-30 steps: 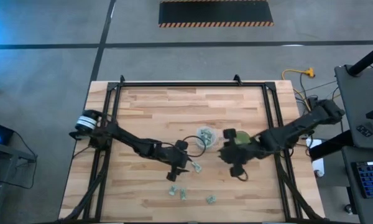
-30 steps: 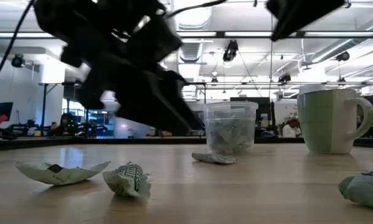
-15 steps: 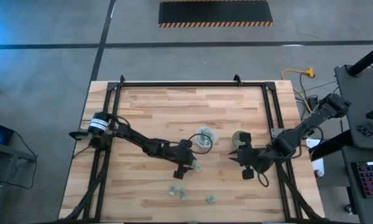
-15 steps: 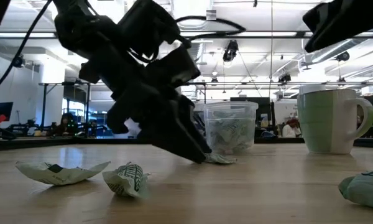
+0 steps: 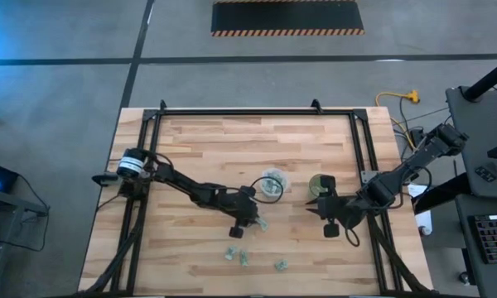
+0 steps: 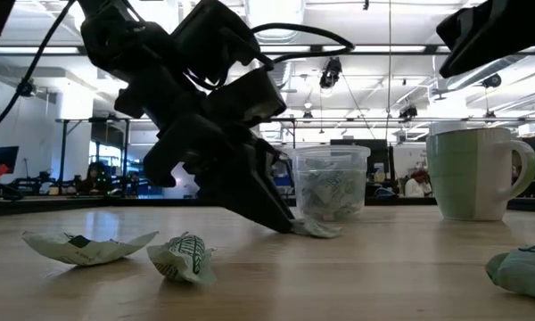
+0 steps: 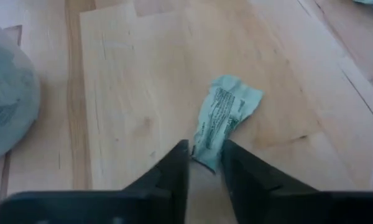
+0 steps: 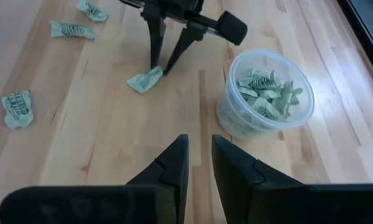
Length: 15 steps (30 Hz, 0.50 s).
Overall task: Pick and place Stevia / Truvia into bins
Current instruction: Put the green stevia packet into the transparent container
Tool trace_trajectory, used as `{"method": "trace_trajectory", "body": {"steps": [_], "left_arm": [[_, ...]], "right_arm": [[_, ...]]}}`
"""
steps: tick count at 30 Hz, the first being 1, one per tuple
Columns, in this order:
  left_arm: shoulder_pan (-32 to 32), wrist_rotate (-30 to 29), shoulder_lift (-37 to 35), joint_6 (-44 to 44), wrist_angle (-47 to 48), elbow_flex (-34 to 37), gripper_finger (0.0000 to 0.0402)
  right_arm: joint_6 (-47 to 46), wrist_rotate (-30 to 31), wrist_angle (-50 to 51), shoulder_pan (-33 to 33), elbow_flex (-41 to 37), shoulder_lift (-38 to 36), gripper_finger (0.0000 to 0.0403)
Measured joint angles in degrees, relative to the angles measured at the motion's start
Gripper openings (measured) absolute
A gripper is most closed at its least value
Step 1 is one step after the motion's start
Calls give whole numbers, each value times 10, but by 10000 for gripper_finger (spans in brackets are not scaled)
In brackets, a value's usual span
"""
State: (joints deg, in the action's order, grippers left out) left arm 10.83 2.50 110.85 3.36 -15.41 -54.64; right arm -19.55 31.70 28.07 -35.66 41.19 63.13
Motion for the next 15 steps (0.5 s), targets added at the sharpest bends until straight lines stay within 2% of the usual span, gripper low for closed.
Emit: {"method": "trace_trajectory", "body": {"steps": [5,12,15], "left_arm": [[-1,-2,-3,5,6,0,11],[-3,-18,-41,6,70,1,3],[-3,-54,-83,6,117,-2,2]], "right_arm": [[0,0,-1,0,-1,0,59],[0,0,0,0,-7,0,57],[1,-1,1,0,-10,0,57]]}}
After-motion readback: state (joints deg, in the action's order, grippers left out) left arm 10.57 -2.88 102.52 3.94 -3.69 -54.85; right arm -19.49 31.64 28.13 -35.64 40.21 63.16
